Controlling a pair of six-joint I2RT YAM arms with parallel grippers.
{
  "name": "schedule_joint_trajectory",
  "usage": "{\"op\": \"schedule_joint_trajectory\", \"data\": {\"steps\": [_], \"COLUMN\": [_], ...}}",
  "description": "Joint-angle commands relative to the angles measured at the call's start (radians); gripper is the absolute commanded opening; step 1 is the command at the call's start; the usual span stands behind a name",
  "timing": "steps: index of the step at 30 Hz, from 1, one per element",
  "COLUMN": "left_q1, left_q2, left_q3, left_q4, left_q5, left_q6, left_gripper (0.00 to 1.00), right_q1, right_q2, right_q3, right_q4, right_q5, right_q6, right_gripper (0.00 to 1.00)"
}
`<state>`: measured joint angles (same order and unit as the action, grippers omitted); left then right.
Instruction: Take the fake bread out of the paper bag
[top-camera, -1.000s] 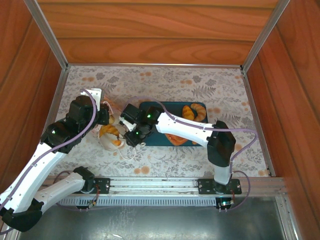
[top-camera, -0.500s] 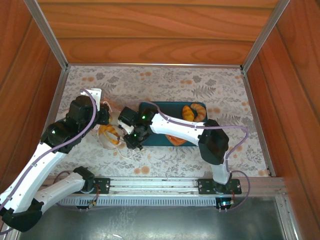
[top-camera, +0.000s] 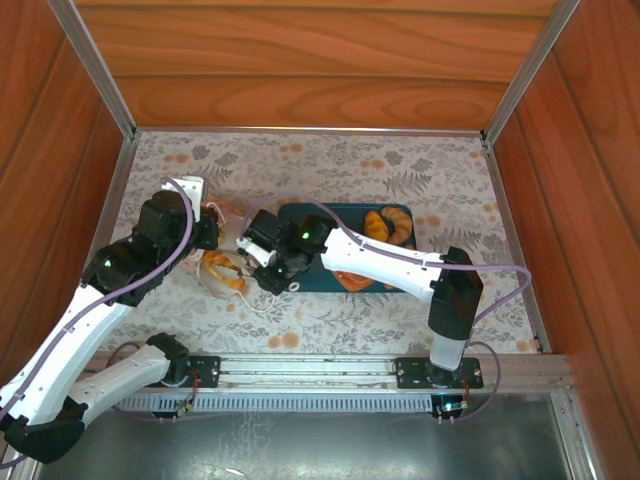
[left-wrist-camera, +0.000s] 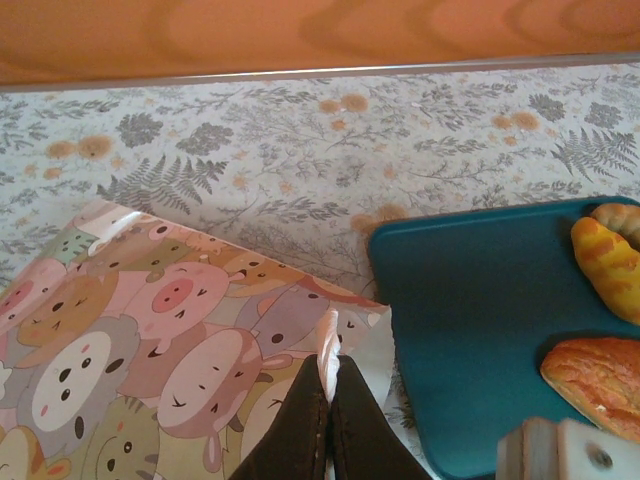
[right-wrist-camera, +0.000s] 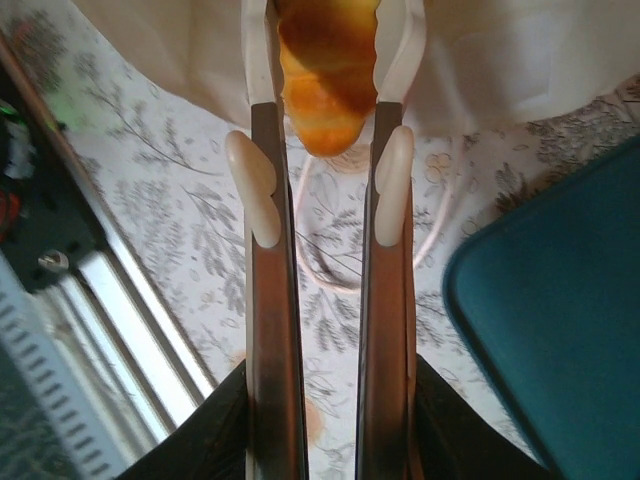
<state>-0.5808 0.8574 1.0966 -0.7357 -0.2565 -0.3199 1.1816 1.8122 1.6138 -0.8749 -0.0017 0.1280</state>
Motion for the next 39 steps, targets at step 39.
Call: {"op": "schedule_joint_trajectory", "data": {"steps": [39], "left_q1": [0.005], "left_q2": [-0.061], "left_q3": [0.015], "left_q4": [0.044], "left_q5": [-0.102], "left_q6": [0.027], "left_gripper": [0.0], "right_q1": [-0.23], "right_q2": [-0.462], "right_q3": [-0.351], "right_q4": [-0.089], "right_q5": [0.534], "right_q6": [-0.67], "right_gripper": [0.24]}}
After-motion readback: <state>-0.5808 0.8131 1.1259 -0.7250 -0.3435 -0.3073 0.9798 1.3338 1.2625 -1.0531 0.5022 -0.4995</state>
